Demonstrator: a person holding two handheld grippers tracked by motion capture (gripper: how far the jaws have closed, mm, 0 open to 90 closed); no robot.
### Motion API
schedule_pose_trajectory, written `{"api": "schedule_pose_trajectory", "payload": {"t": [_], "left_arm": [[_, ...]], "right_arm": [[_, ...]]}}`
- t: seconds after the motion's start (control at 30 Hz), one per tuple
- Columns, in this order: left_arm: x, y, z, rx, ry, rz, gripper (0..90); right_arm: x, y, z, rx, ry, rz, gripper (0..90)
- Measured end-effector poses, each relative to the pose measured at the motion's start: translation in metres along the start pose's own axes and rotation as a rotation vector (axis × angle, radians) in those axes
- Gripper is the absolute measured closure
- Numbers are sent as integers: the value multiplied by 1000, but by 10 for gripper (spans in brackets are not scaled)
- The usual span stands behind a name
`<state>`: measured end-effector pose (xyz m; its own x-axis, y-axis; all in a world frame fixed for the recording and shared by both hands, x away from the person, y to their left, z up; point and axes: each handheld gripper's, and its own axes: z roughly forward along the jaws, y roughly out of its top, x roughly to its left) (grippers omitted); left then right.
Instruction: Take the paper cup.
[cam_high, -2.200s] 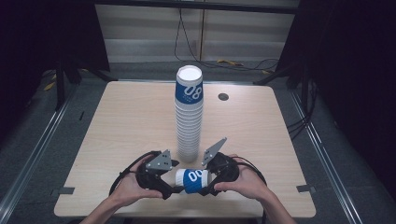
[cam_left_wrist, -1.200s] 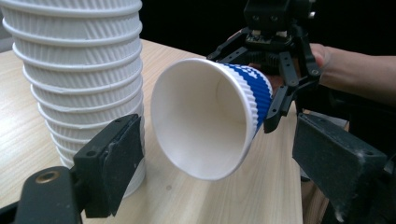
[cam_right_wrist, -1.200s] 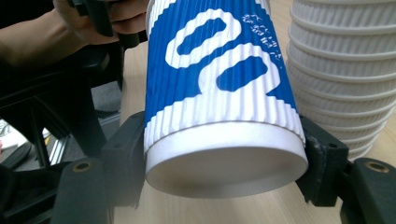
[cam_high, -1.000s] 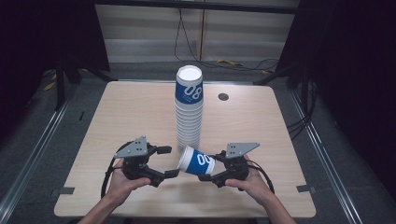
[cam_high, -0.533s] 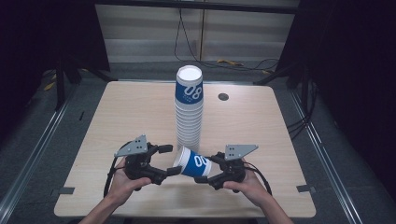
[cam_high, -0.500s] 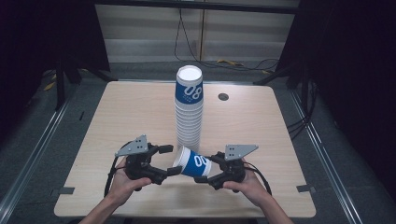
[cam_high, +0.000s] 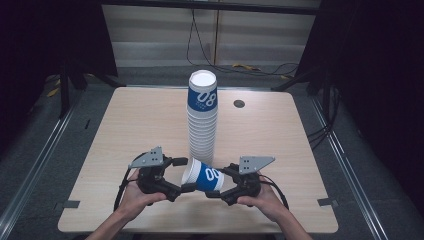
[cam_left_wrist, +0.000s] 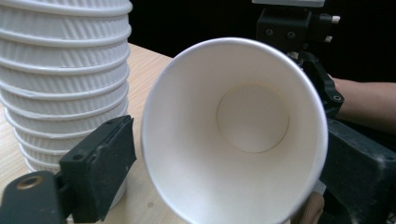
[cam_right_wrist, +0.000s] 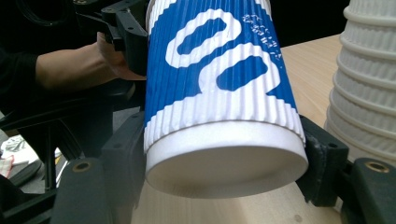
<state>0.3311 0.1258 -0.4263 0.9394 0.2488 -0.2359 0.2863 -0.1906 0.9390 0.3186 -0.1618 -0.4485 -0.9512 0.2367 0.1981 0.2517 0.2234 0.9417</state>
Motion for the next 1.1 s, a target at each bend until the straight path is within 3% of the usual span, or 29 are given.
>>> {"api": "schedule_pose_trajectory", "payload": {"t": [0.23,0.43,0.7,0.8,1.1], "left_arm": [[-1,1,4,7,-9,4,115],[0,0,11,43,-26,4,94],[-1,0,12,41,-31,-3,92],[0,-1,14,50,-23,-6,53],[1,-1,14,47,-44,-7,104]], "right_arm": [[0,0,0,11,-2,2,295],[1,0,3,28,4,-8,295],[1,0,3,34,11,-5,295],[3,0,4,37,5,-10,294],[1,0,4,50,2,-8,292]]}}
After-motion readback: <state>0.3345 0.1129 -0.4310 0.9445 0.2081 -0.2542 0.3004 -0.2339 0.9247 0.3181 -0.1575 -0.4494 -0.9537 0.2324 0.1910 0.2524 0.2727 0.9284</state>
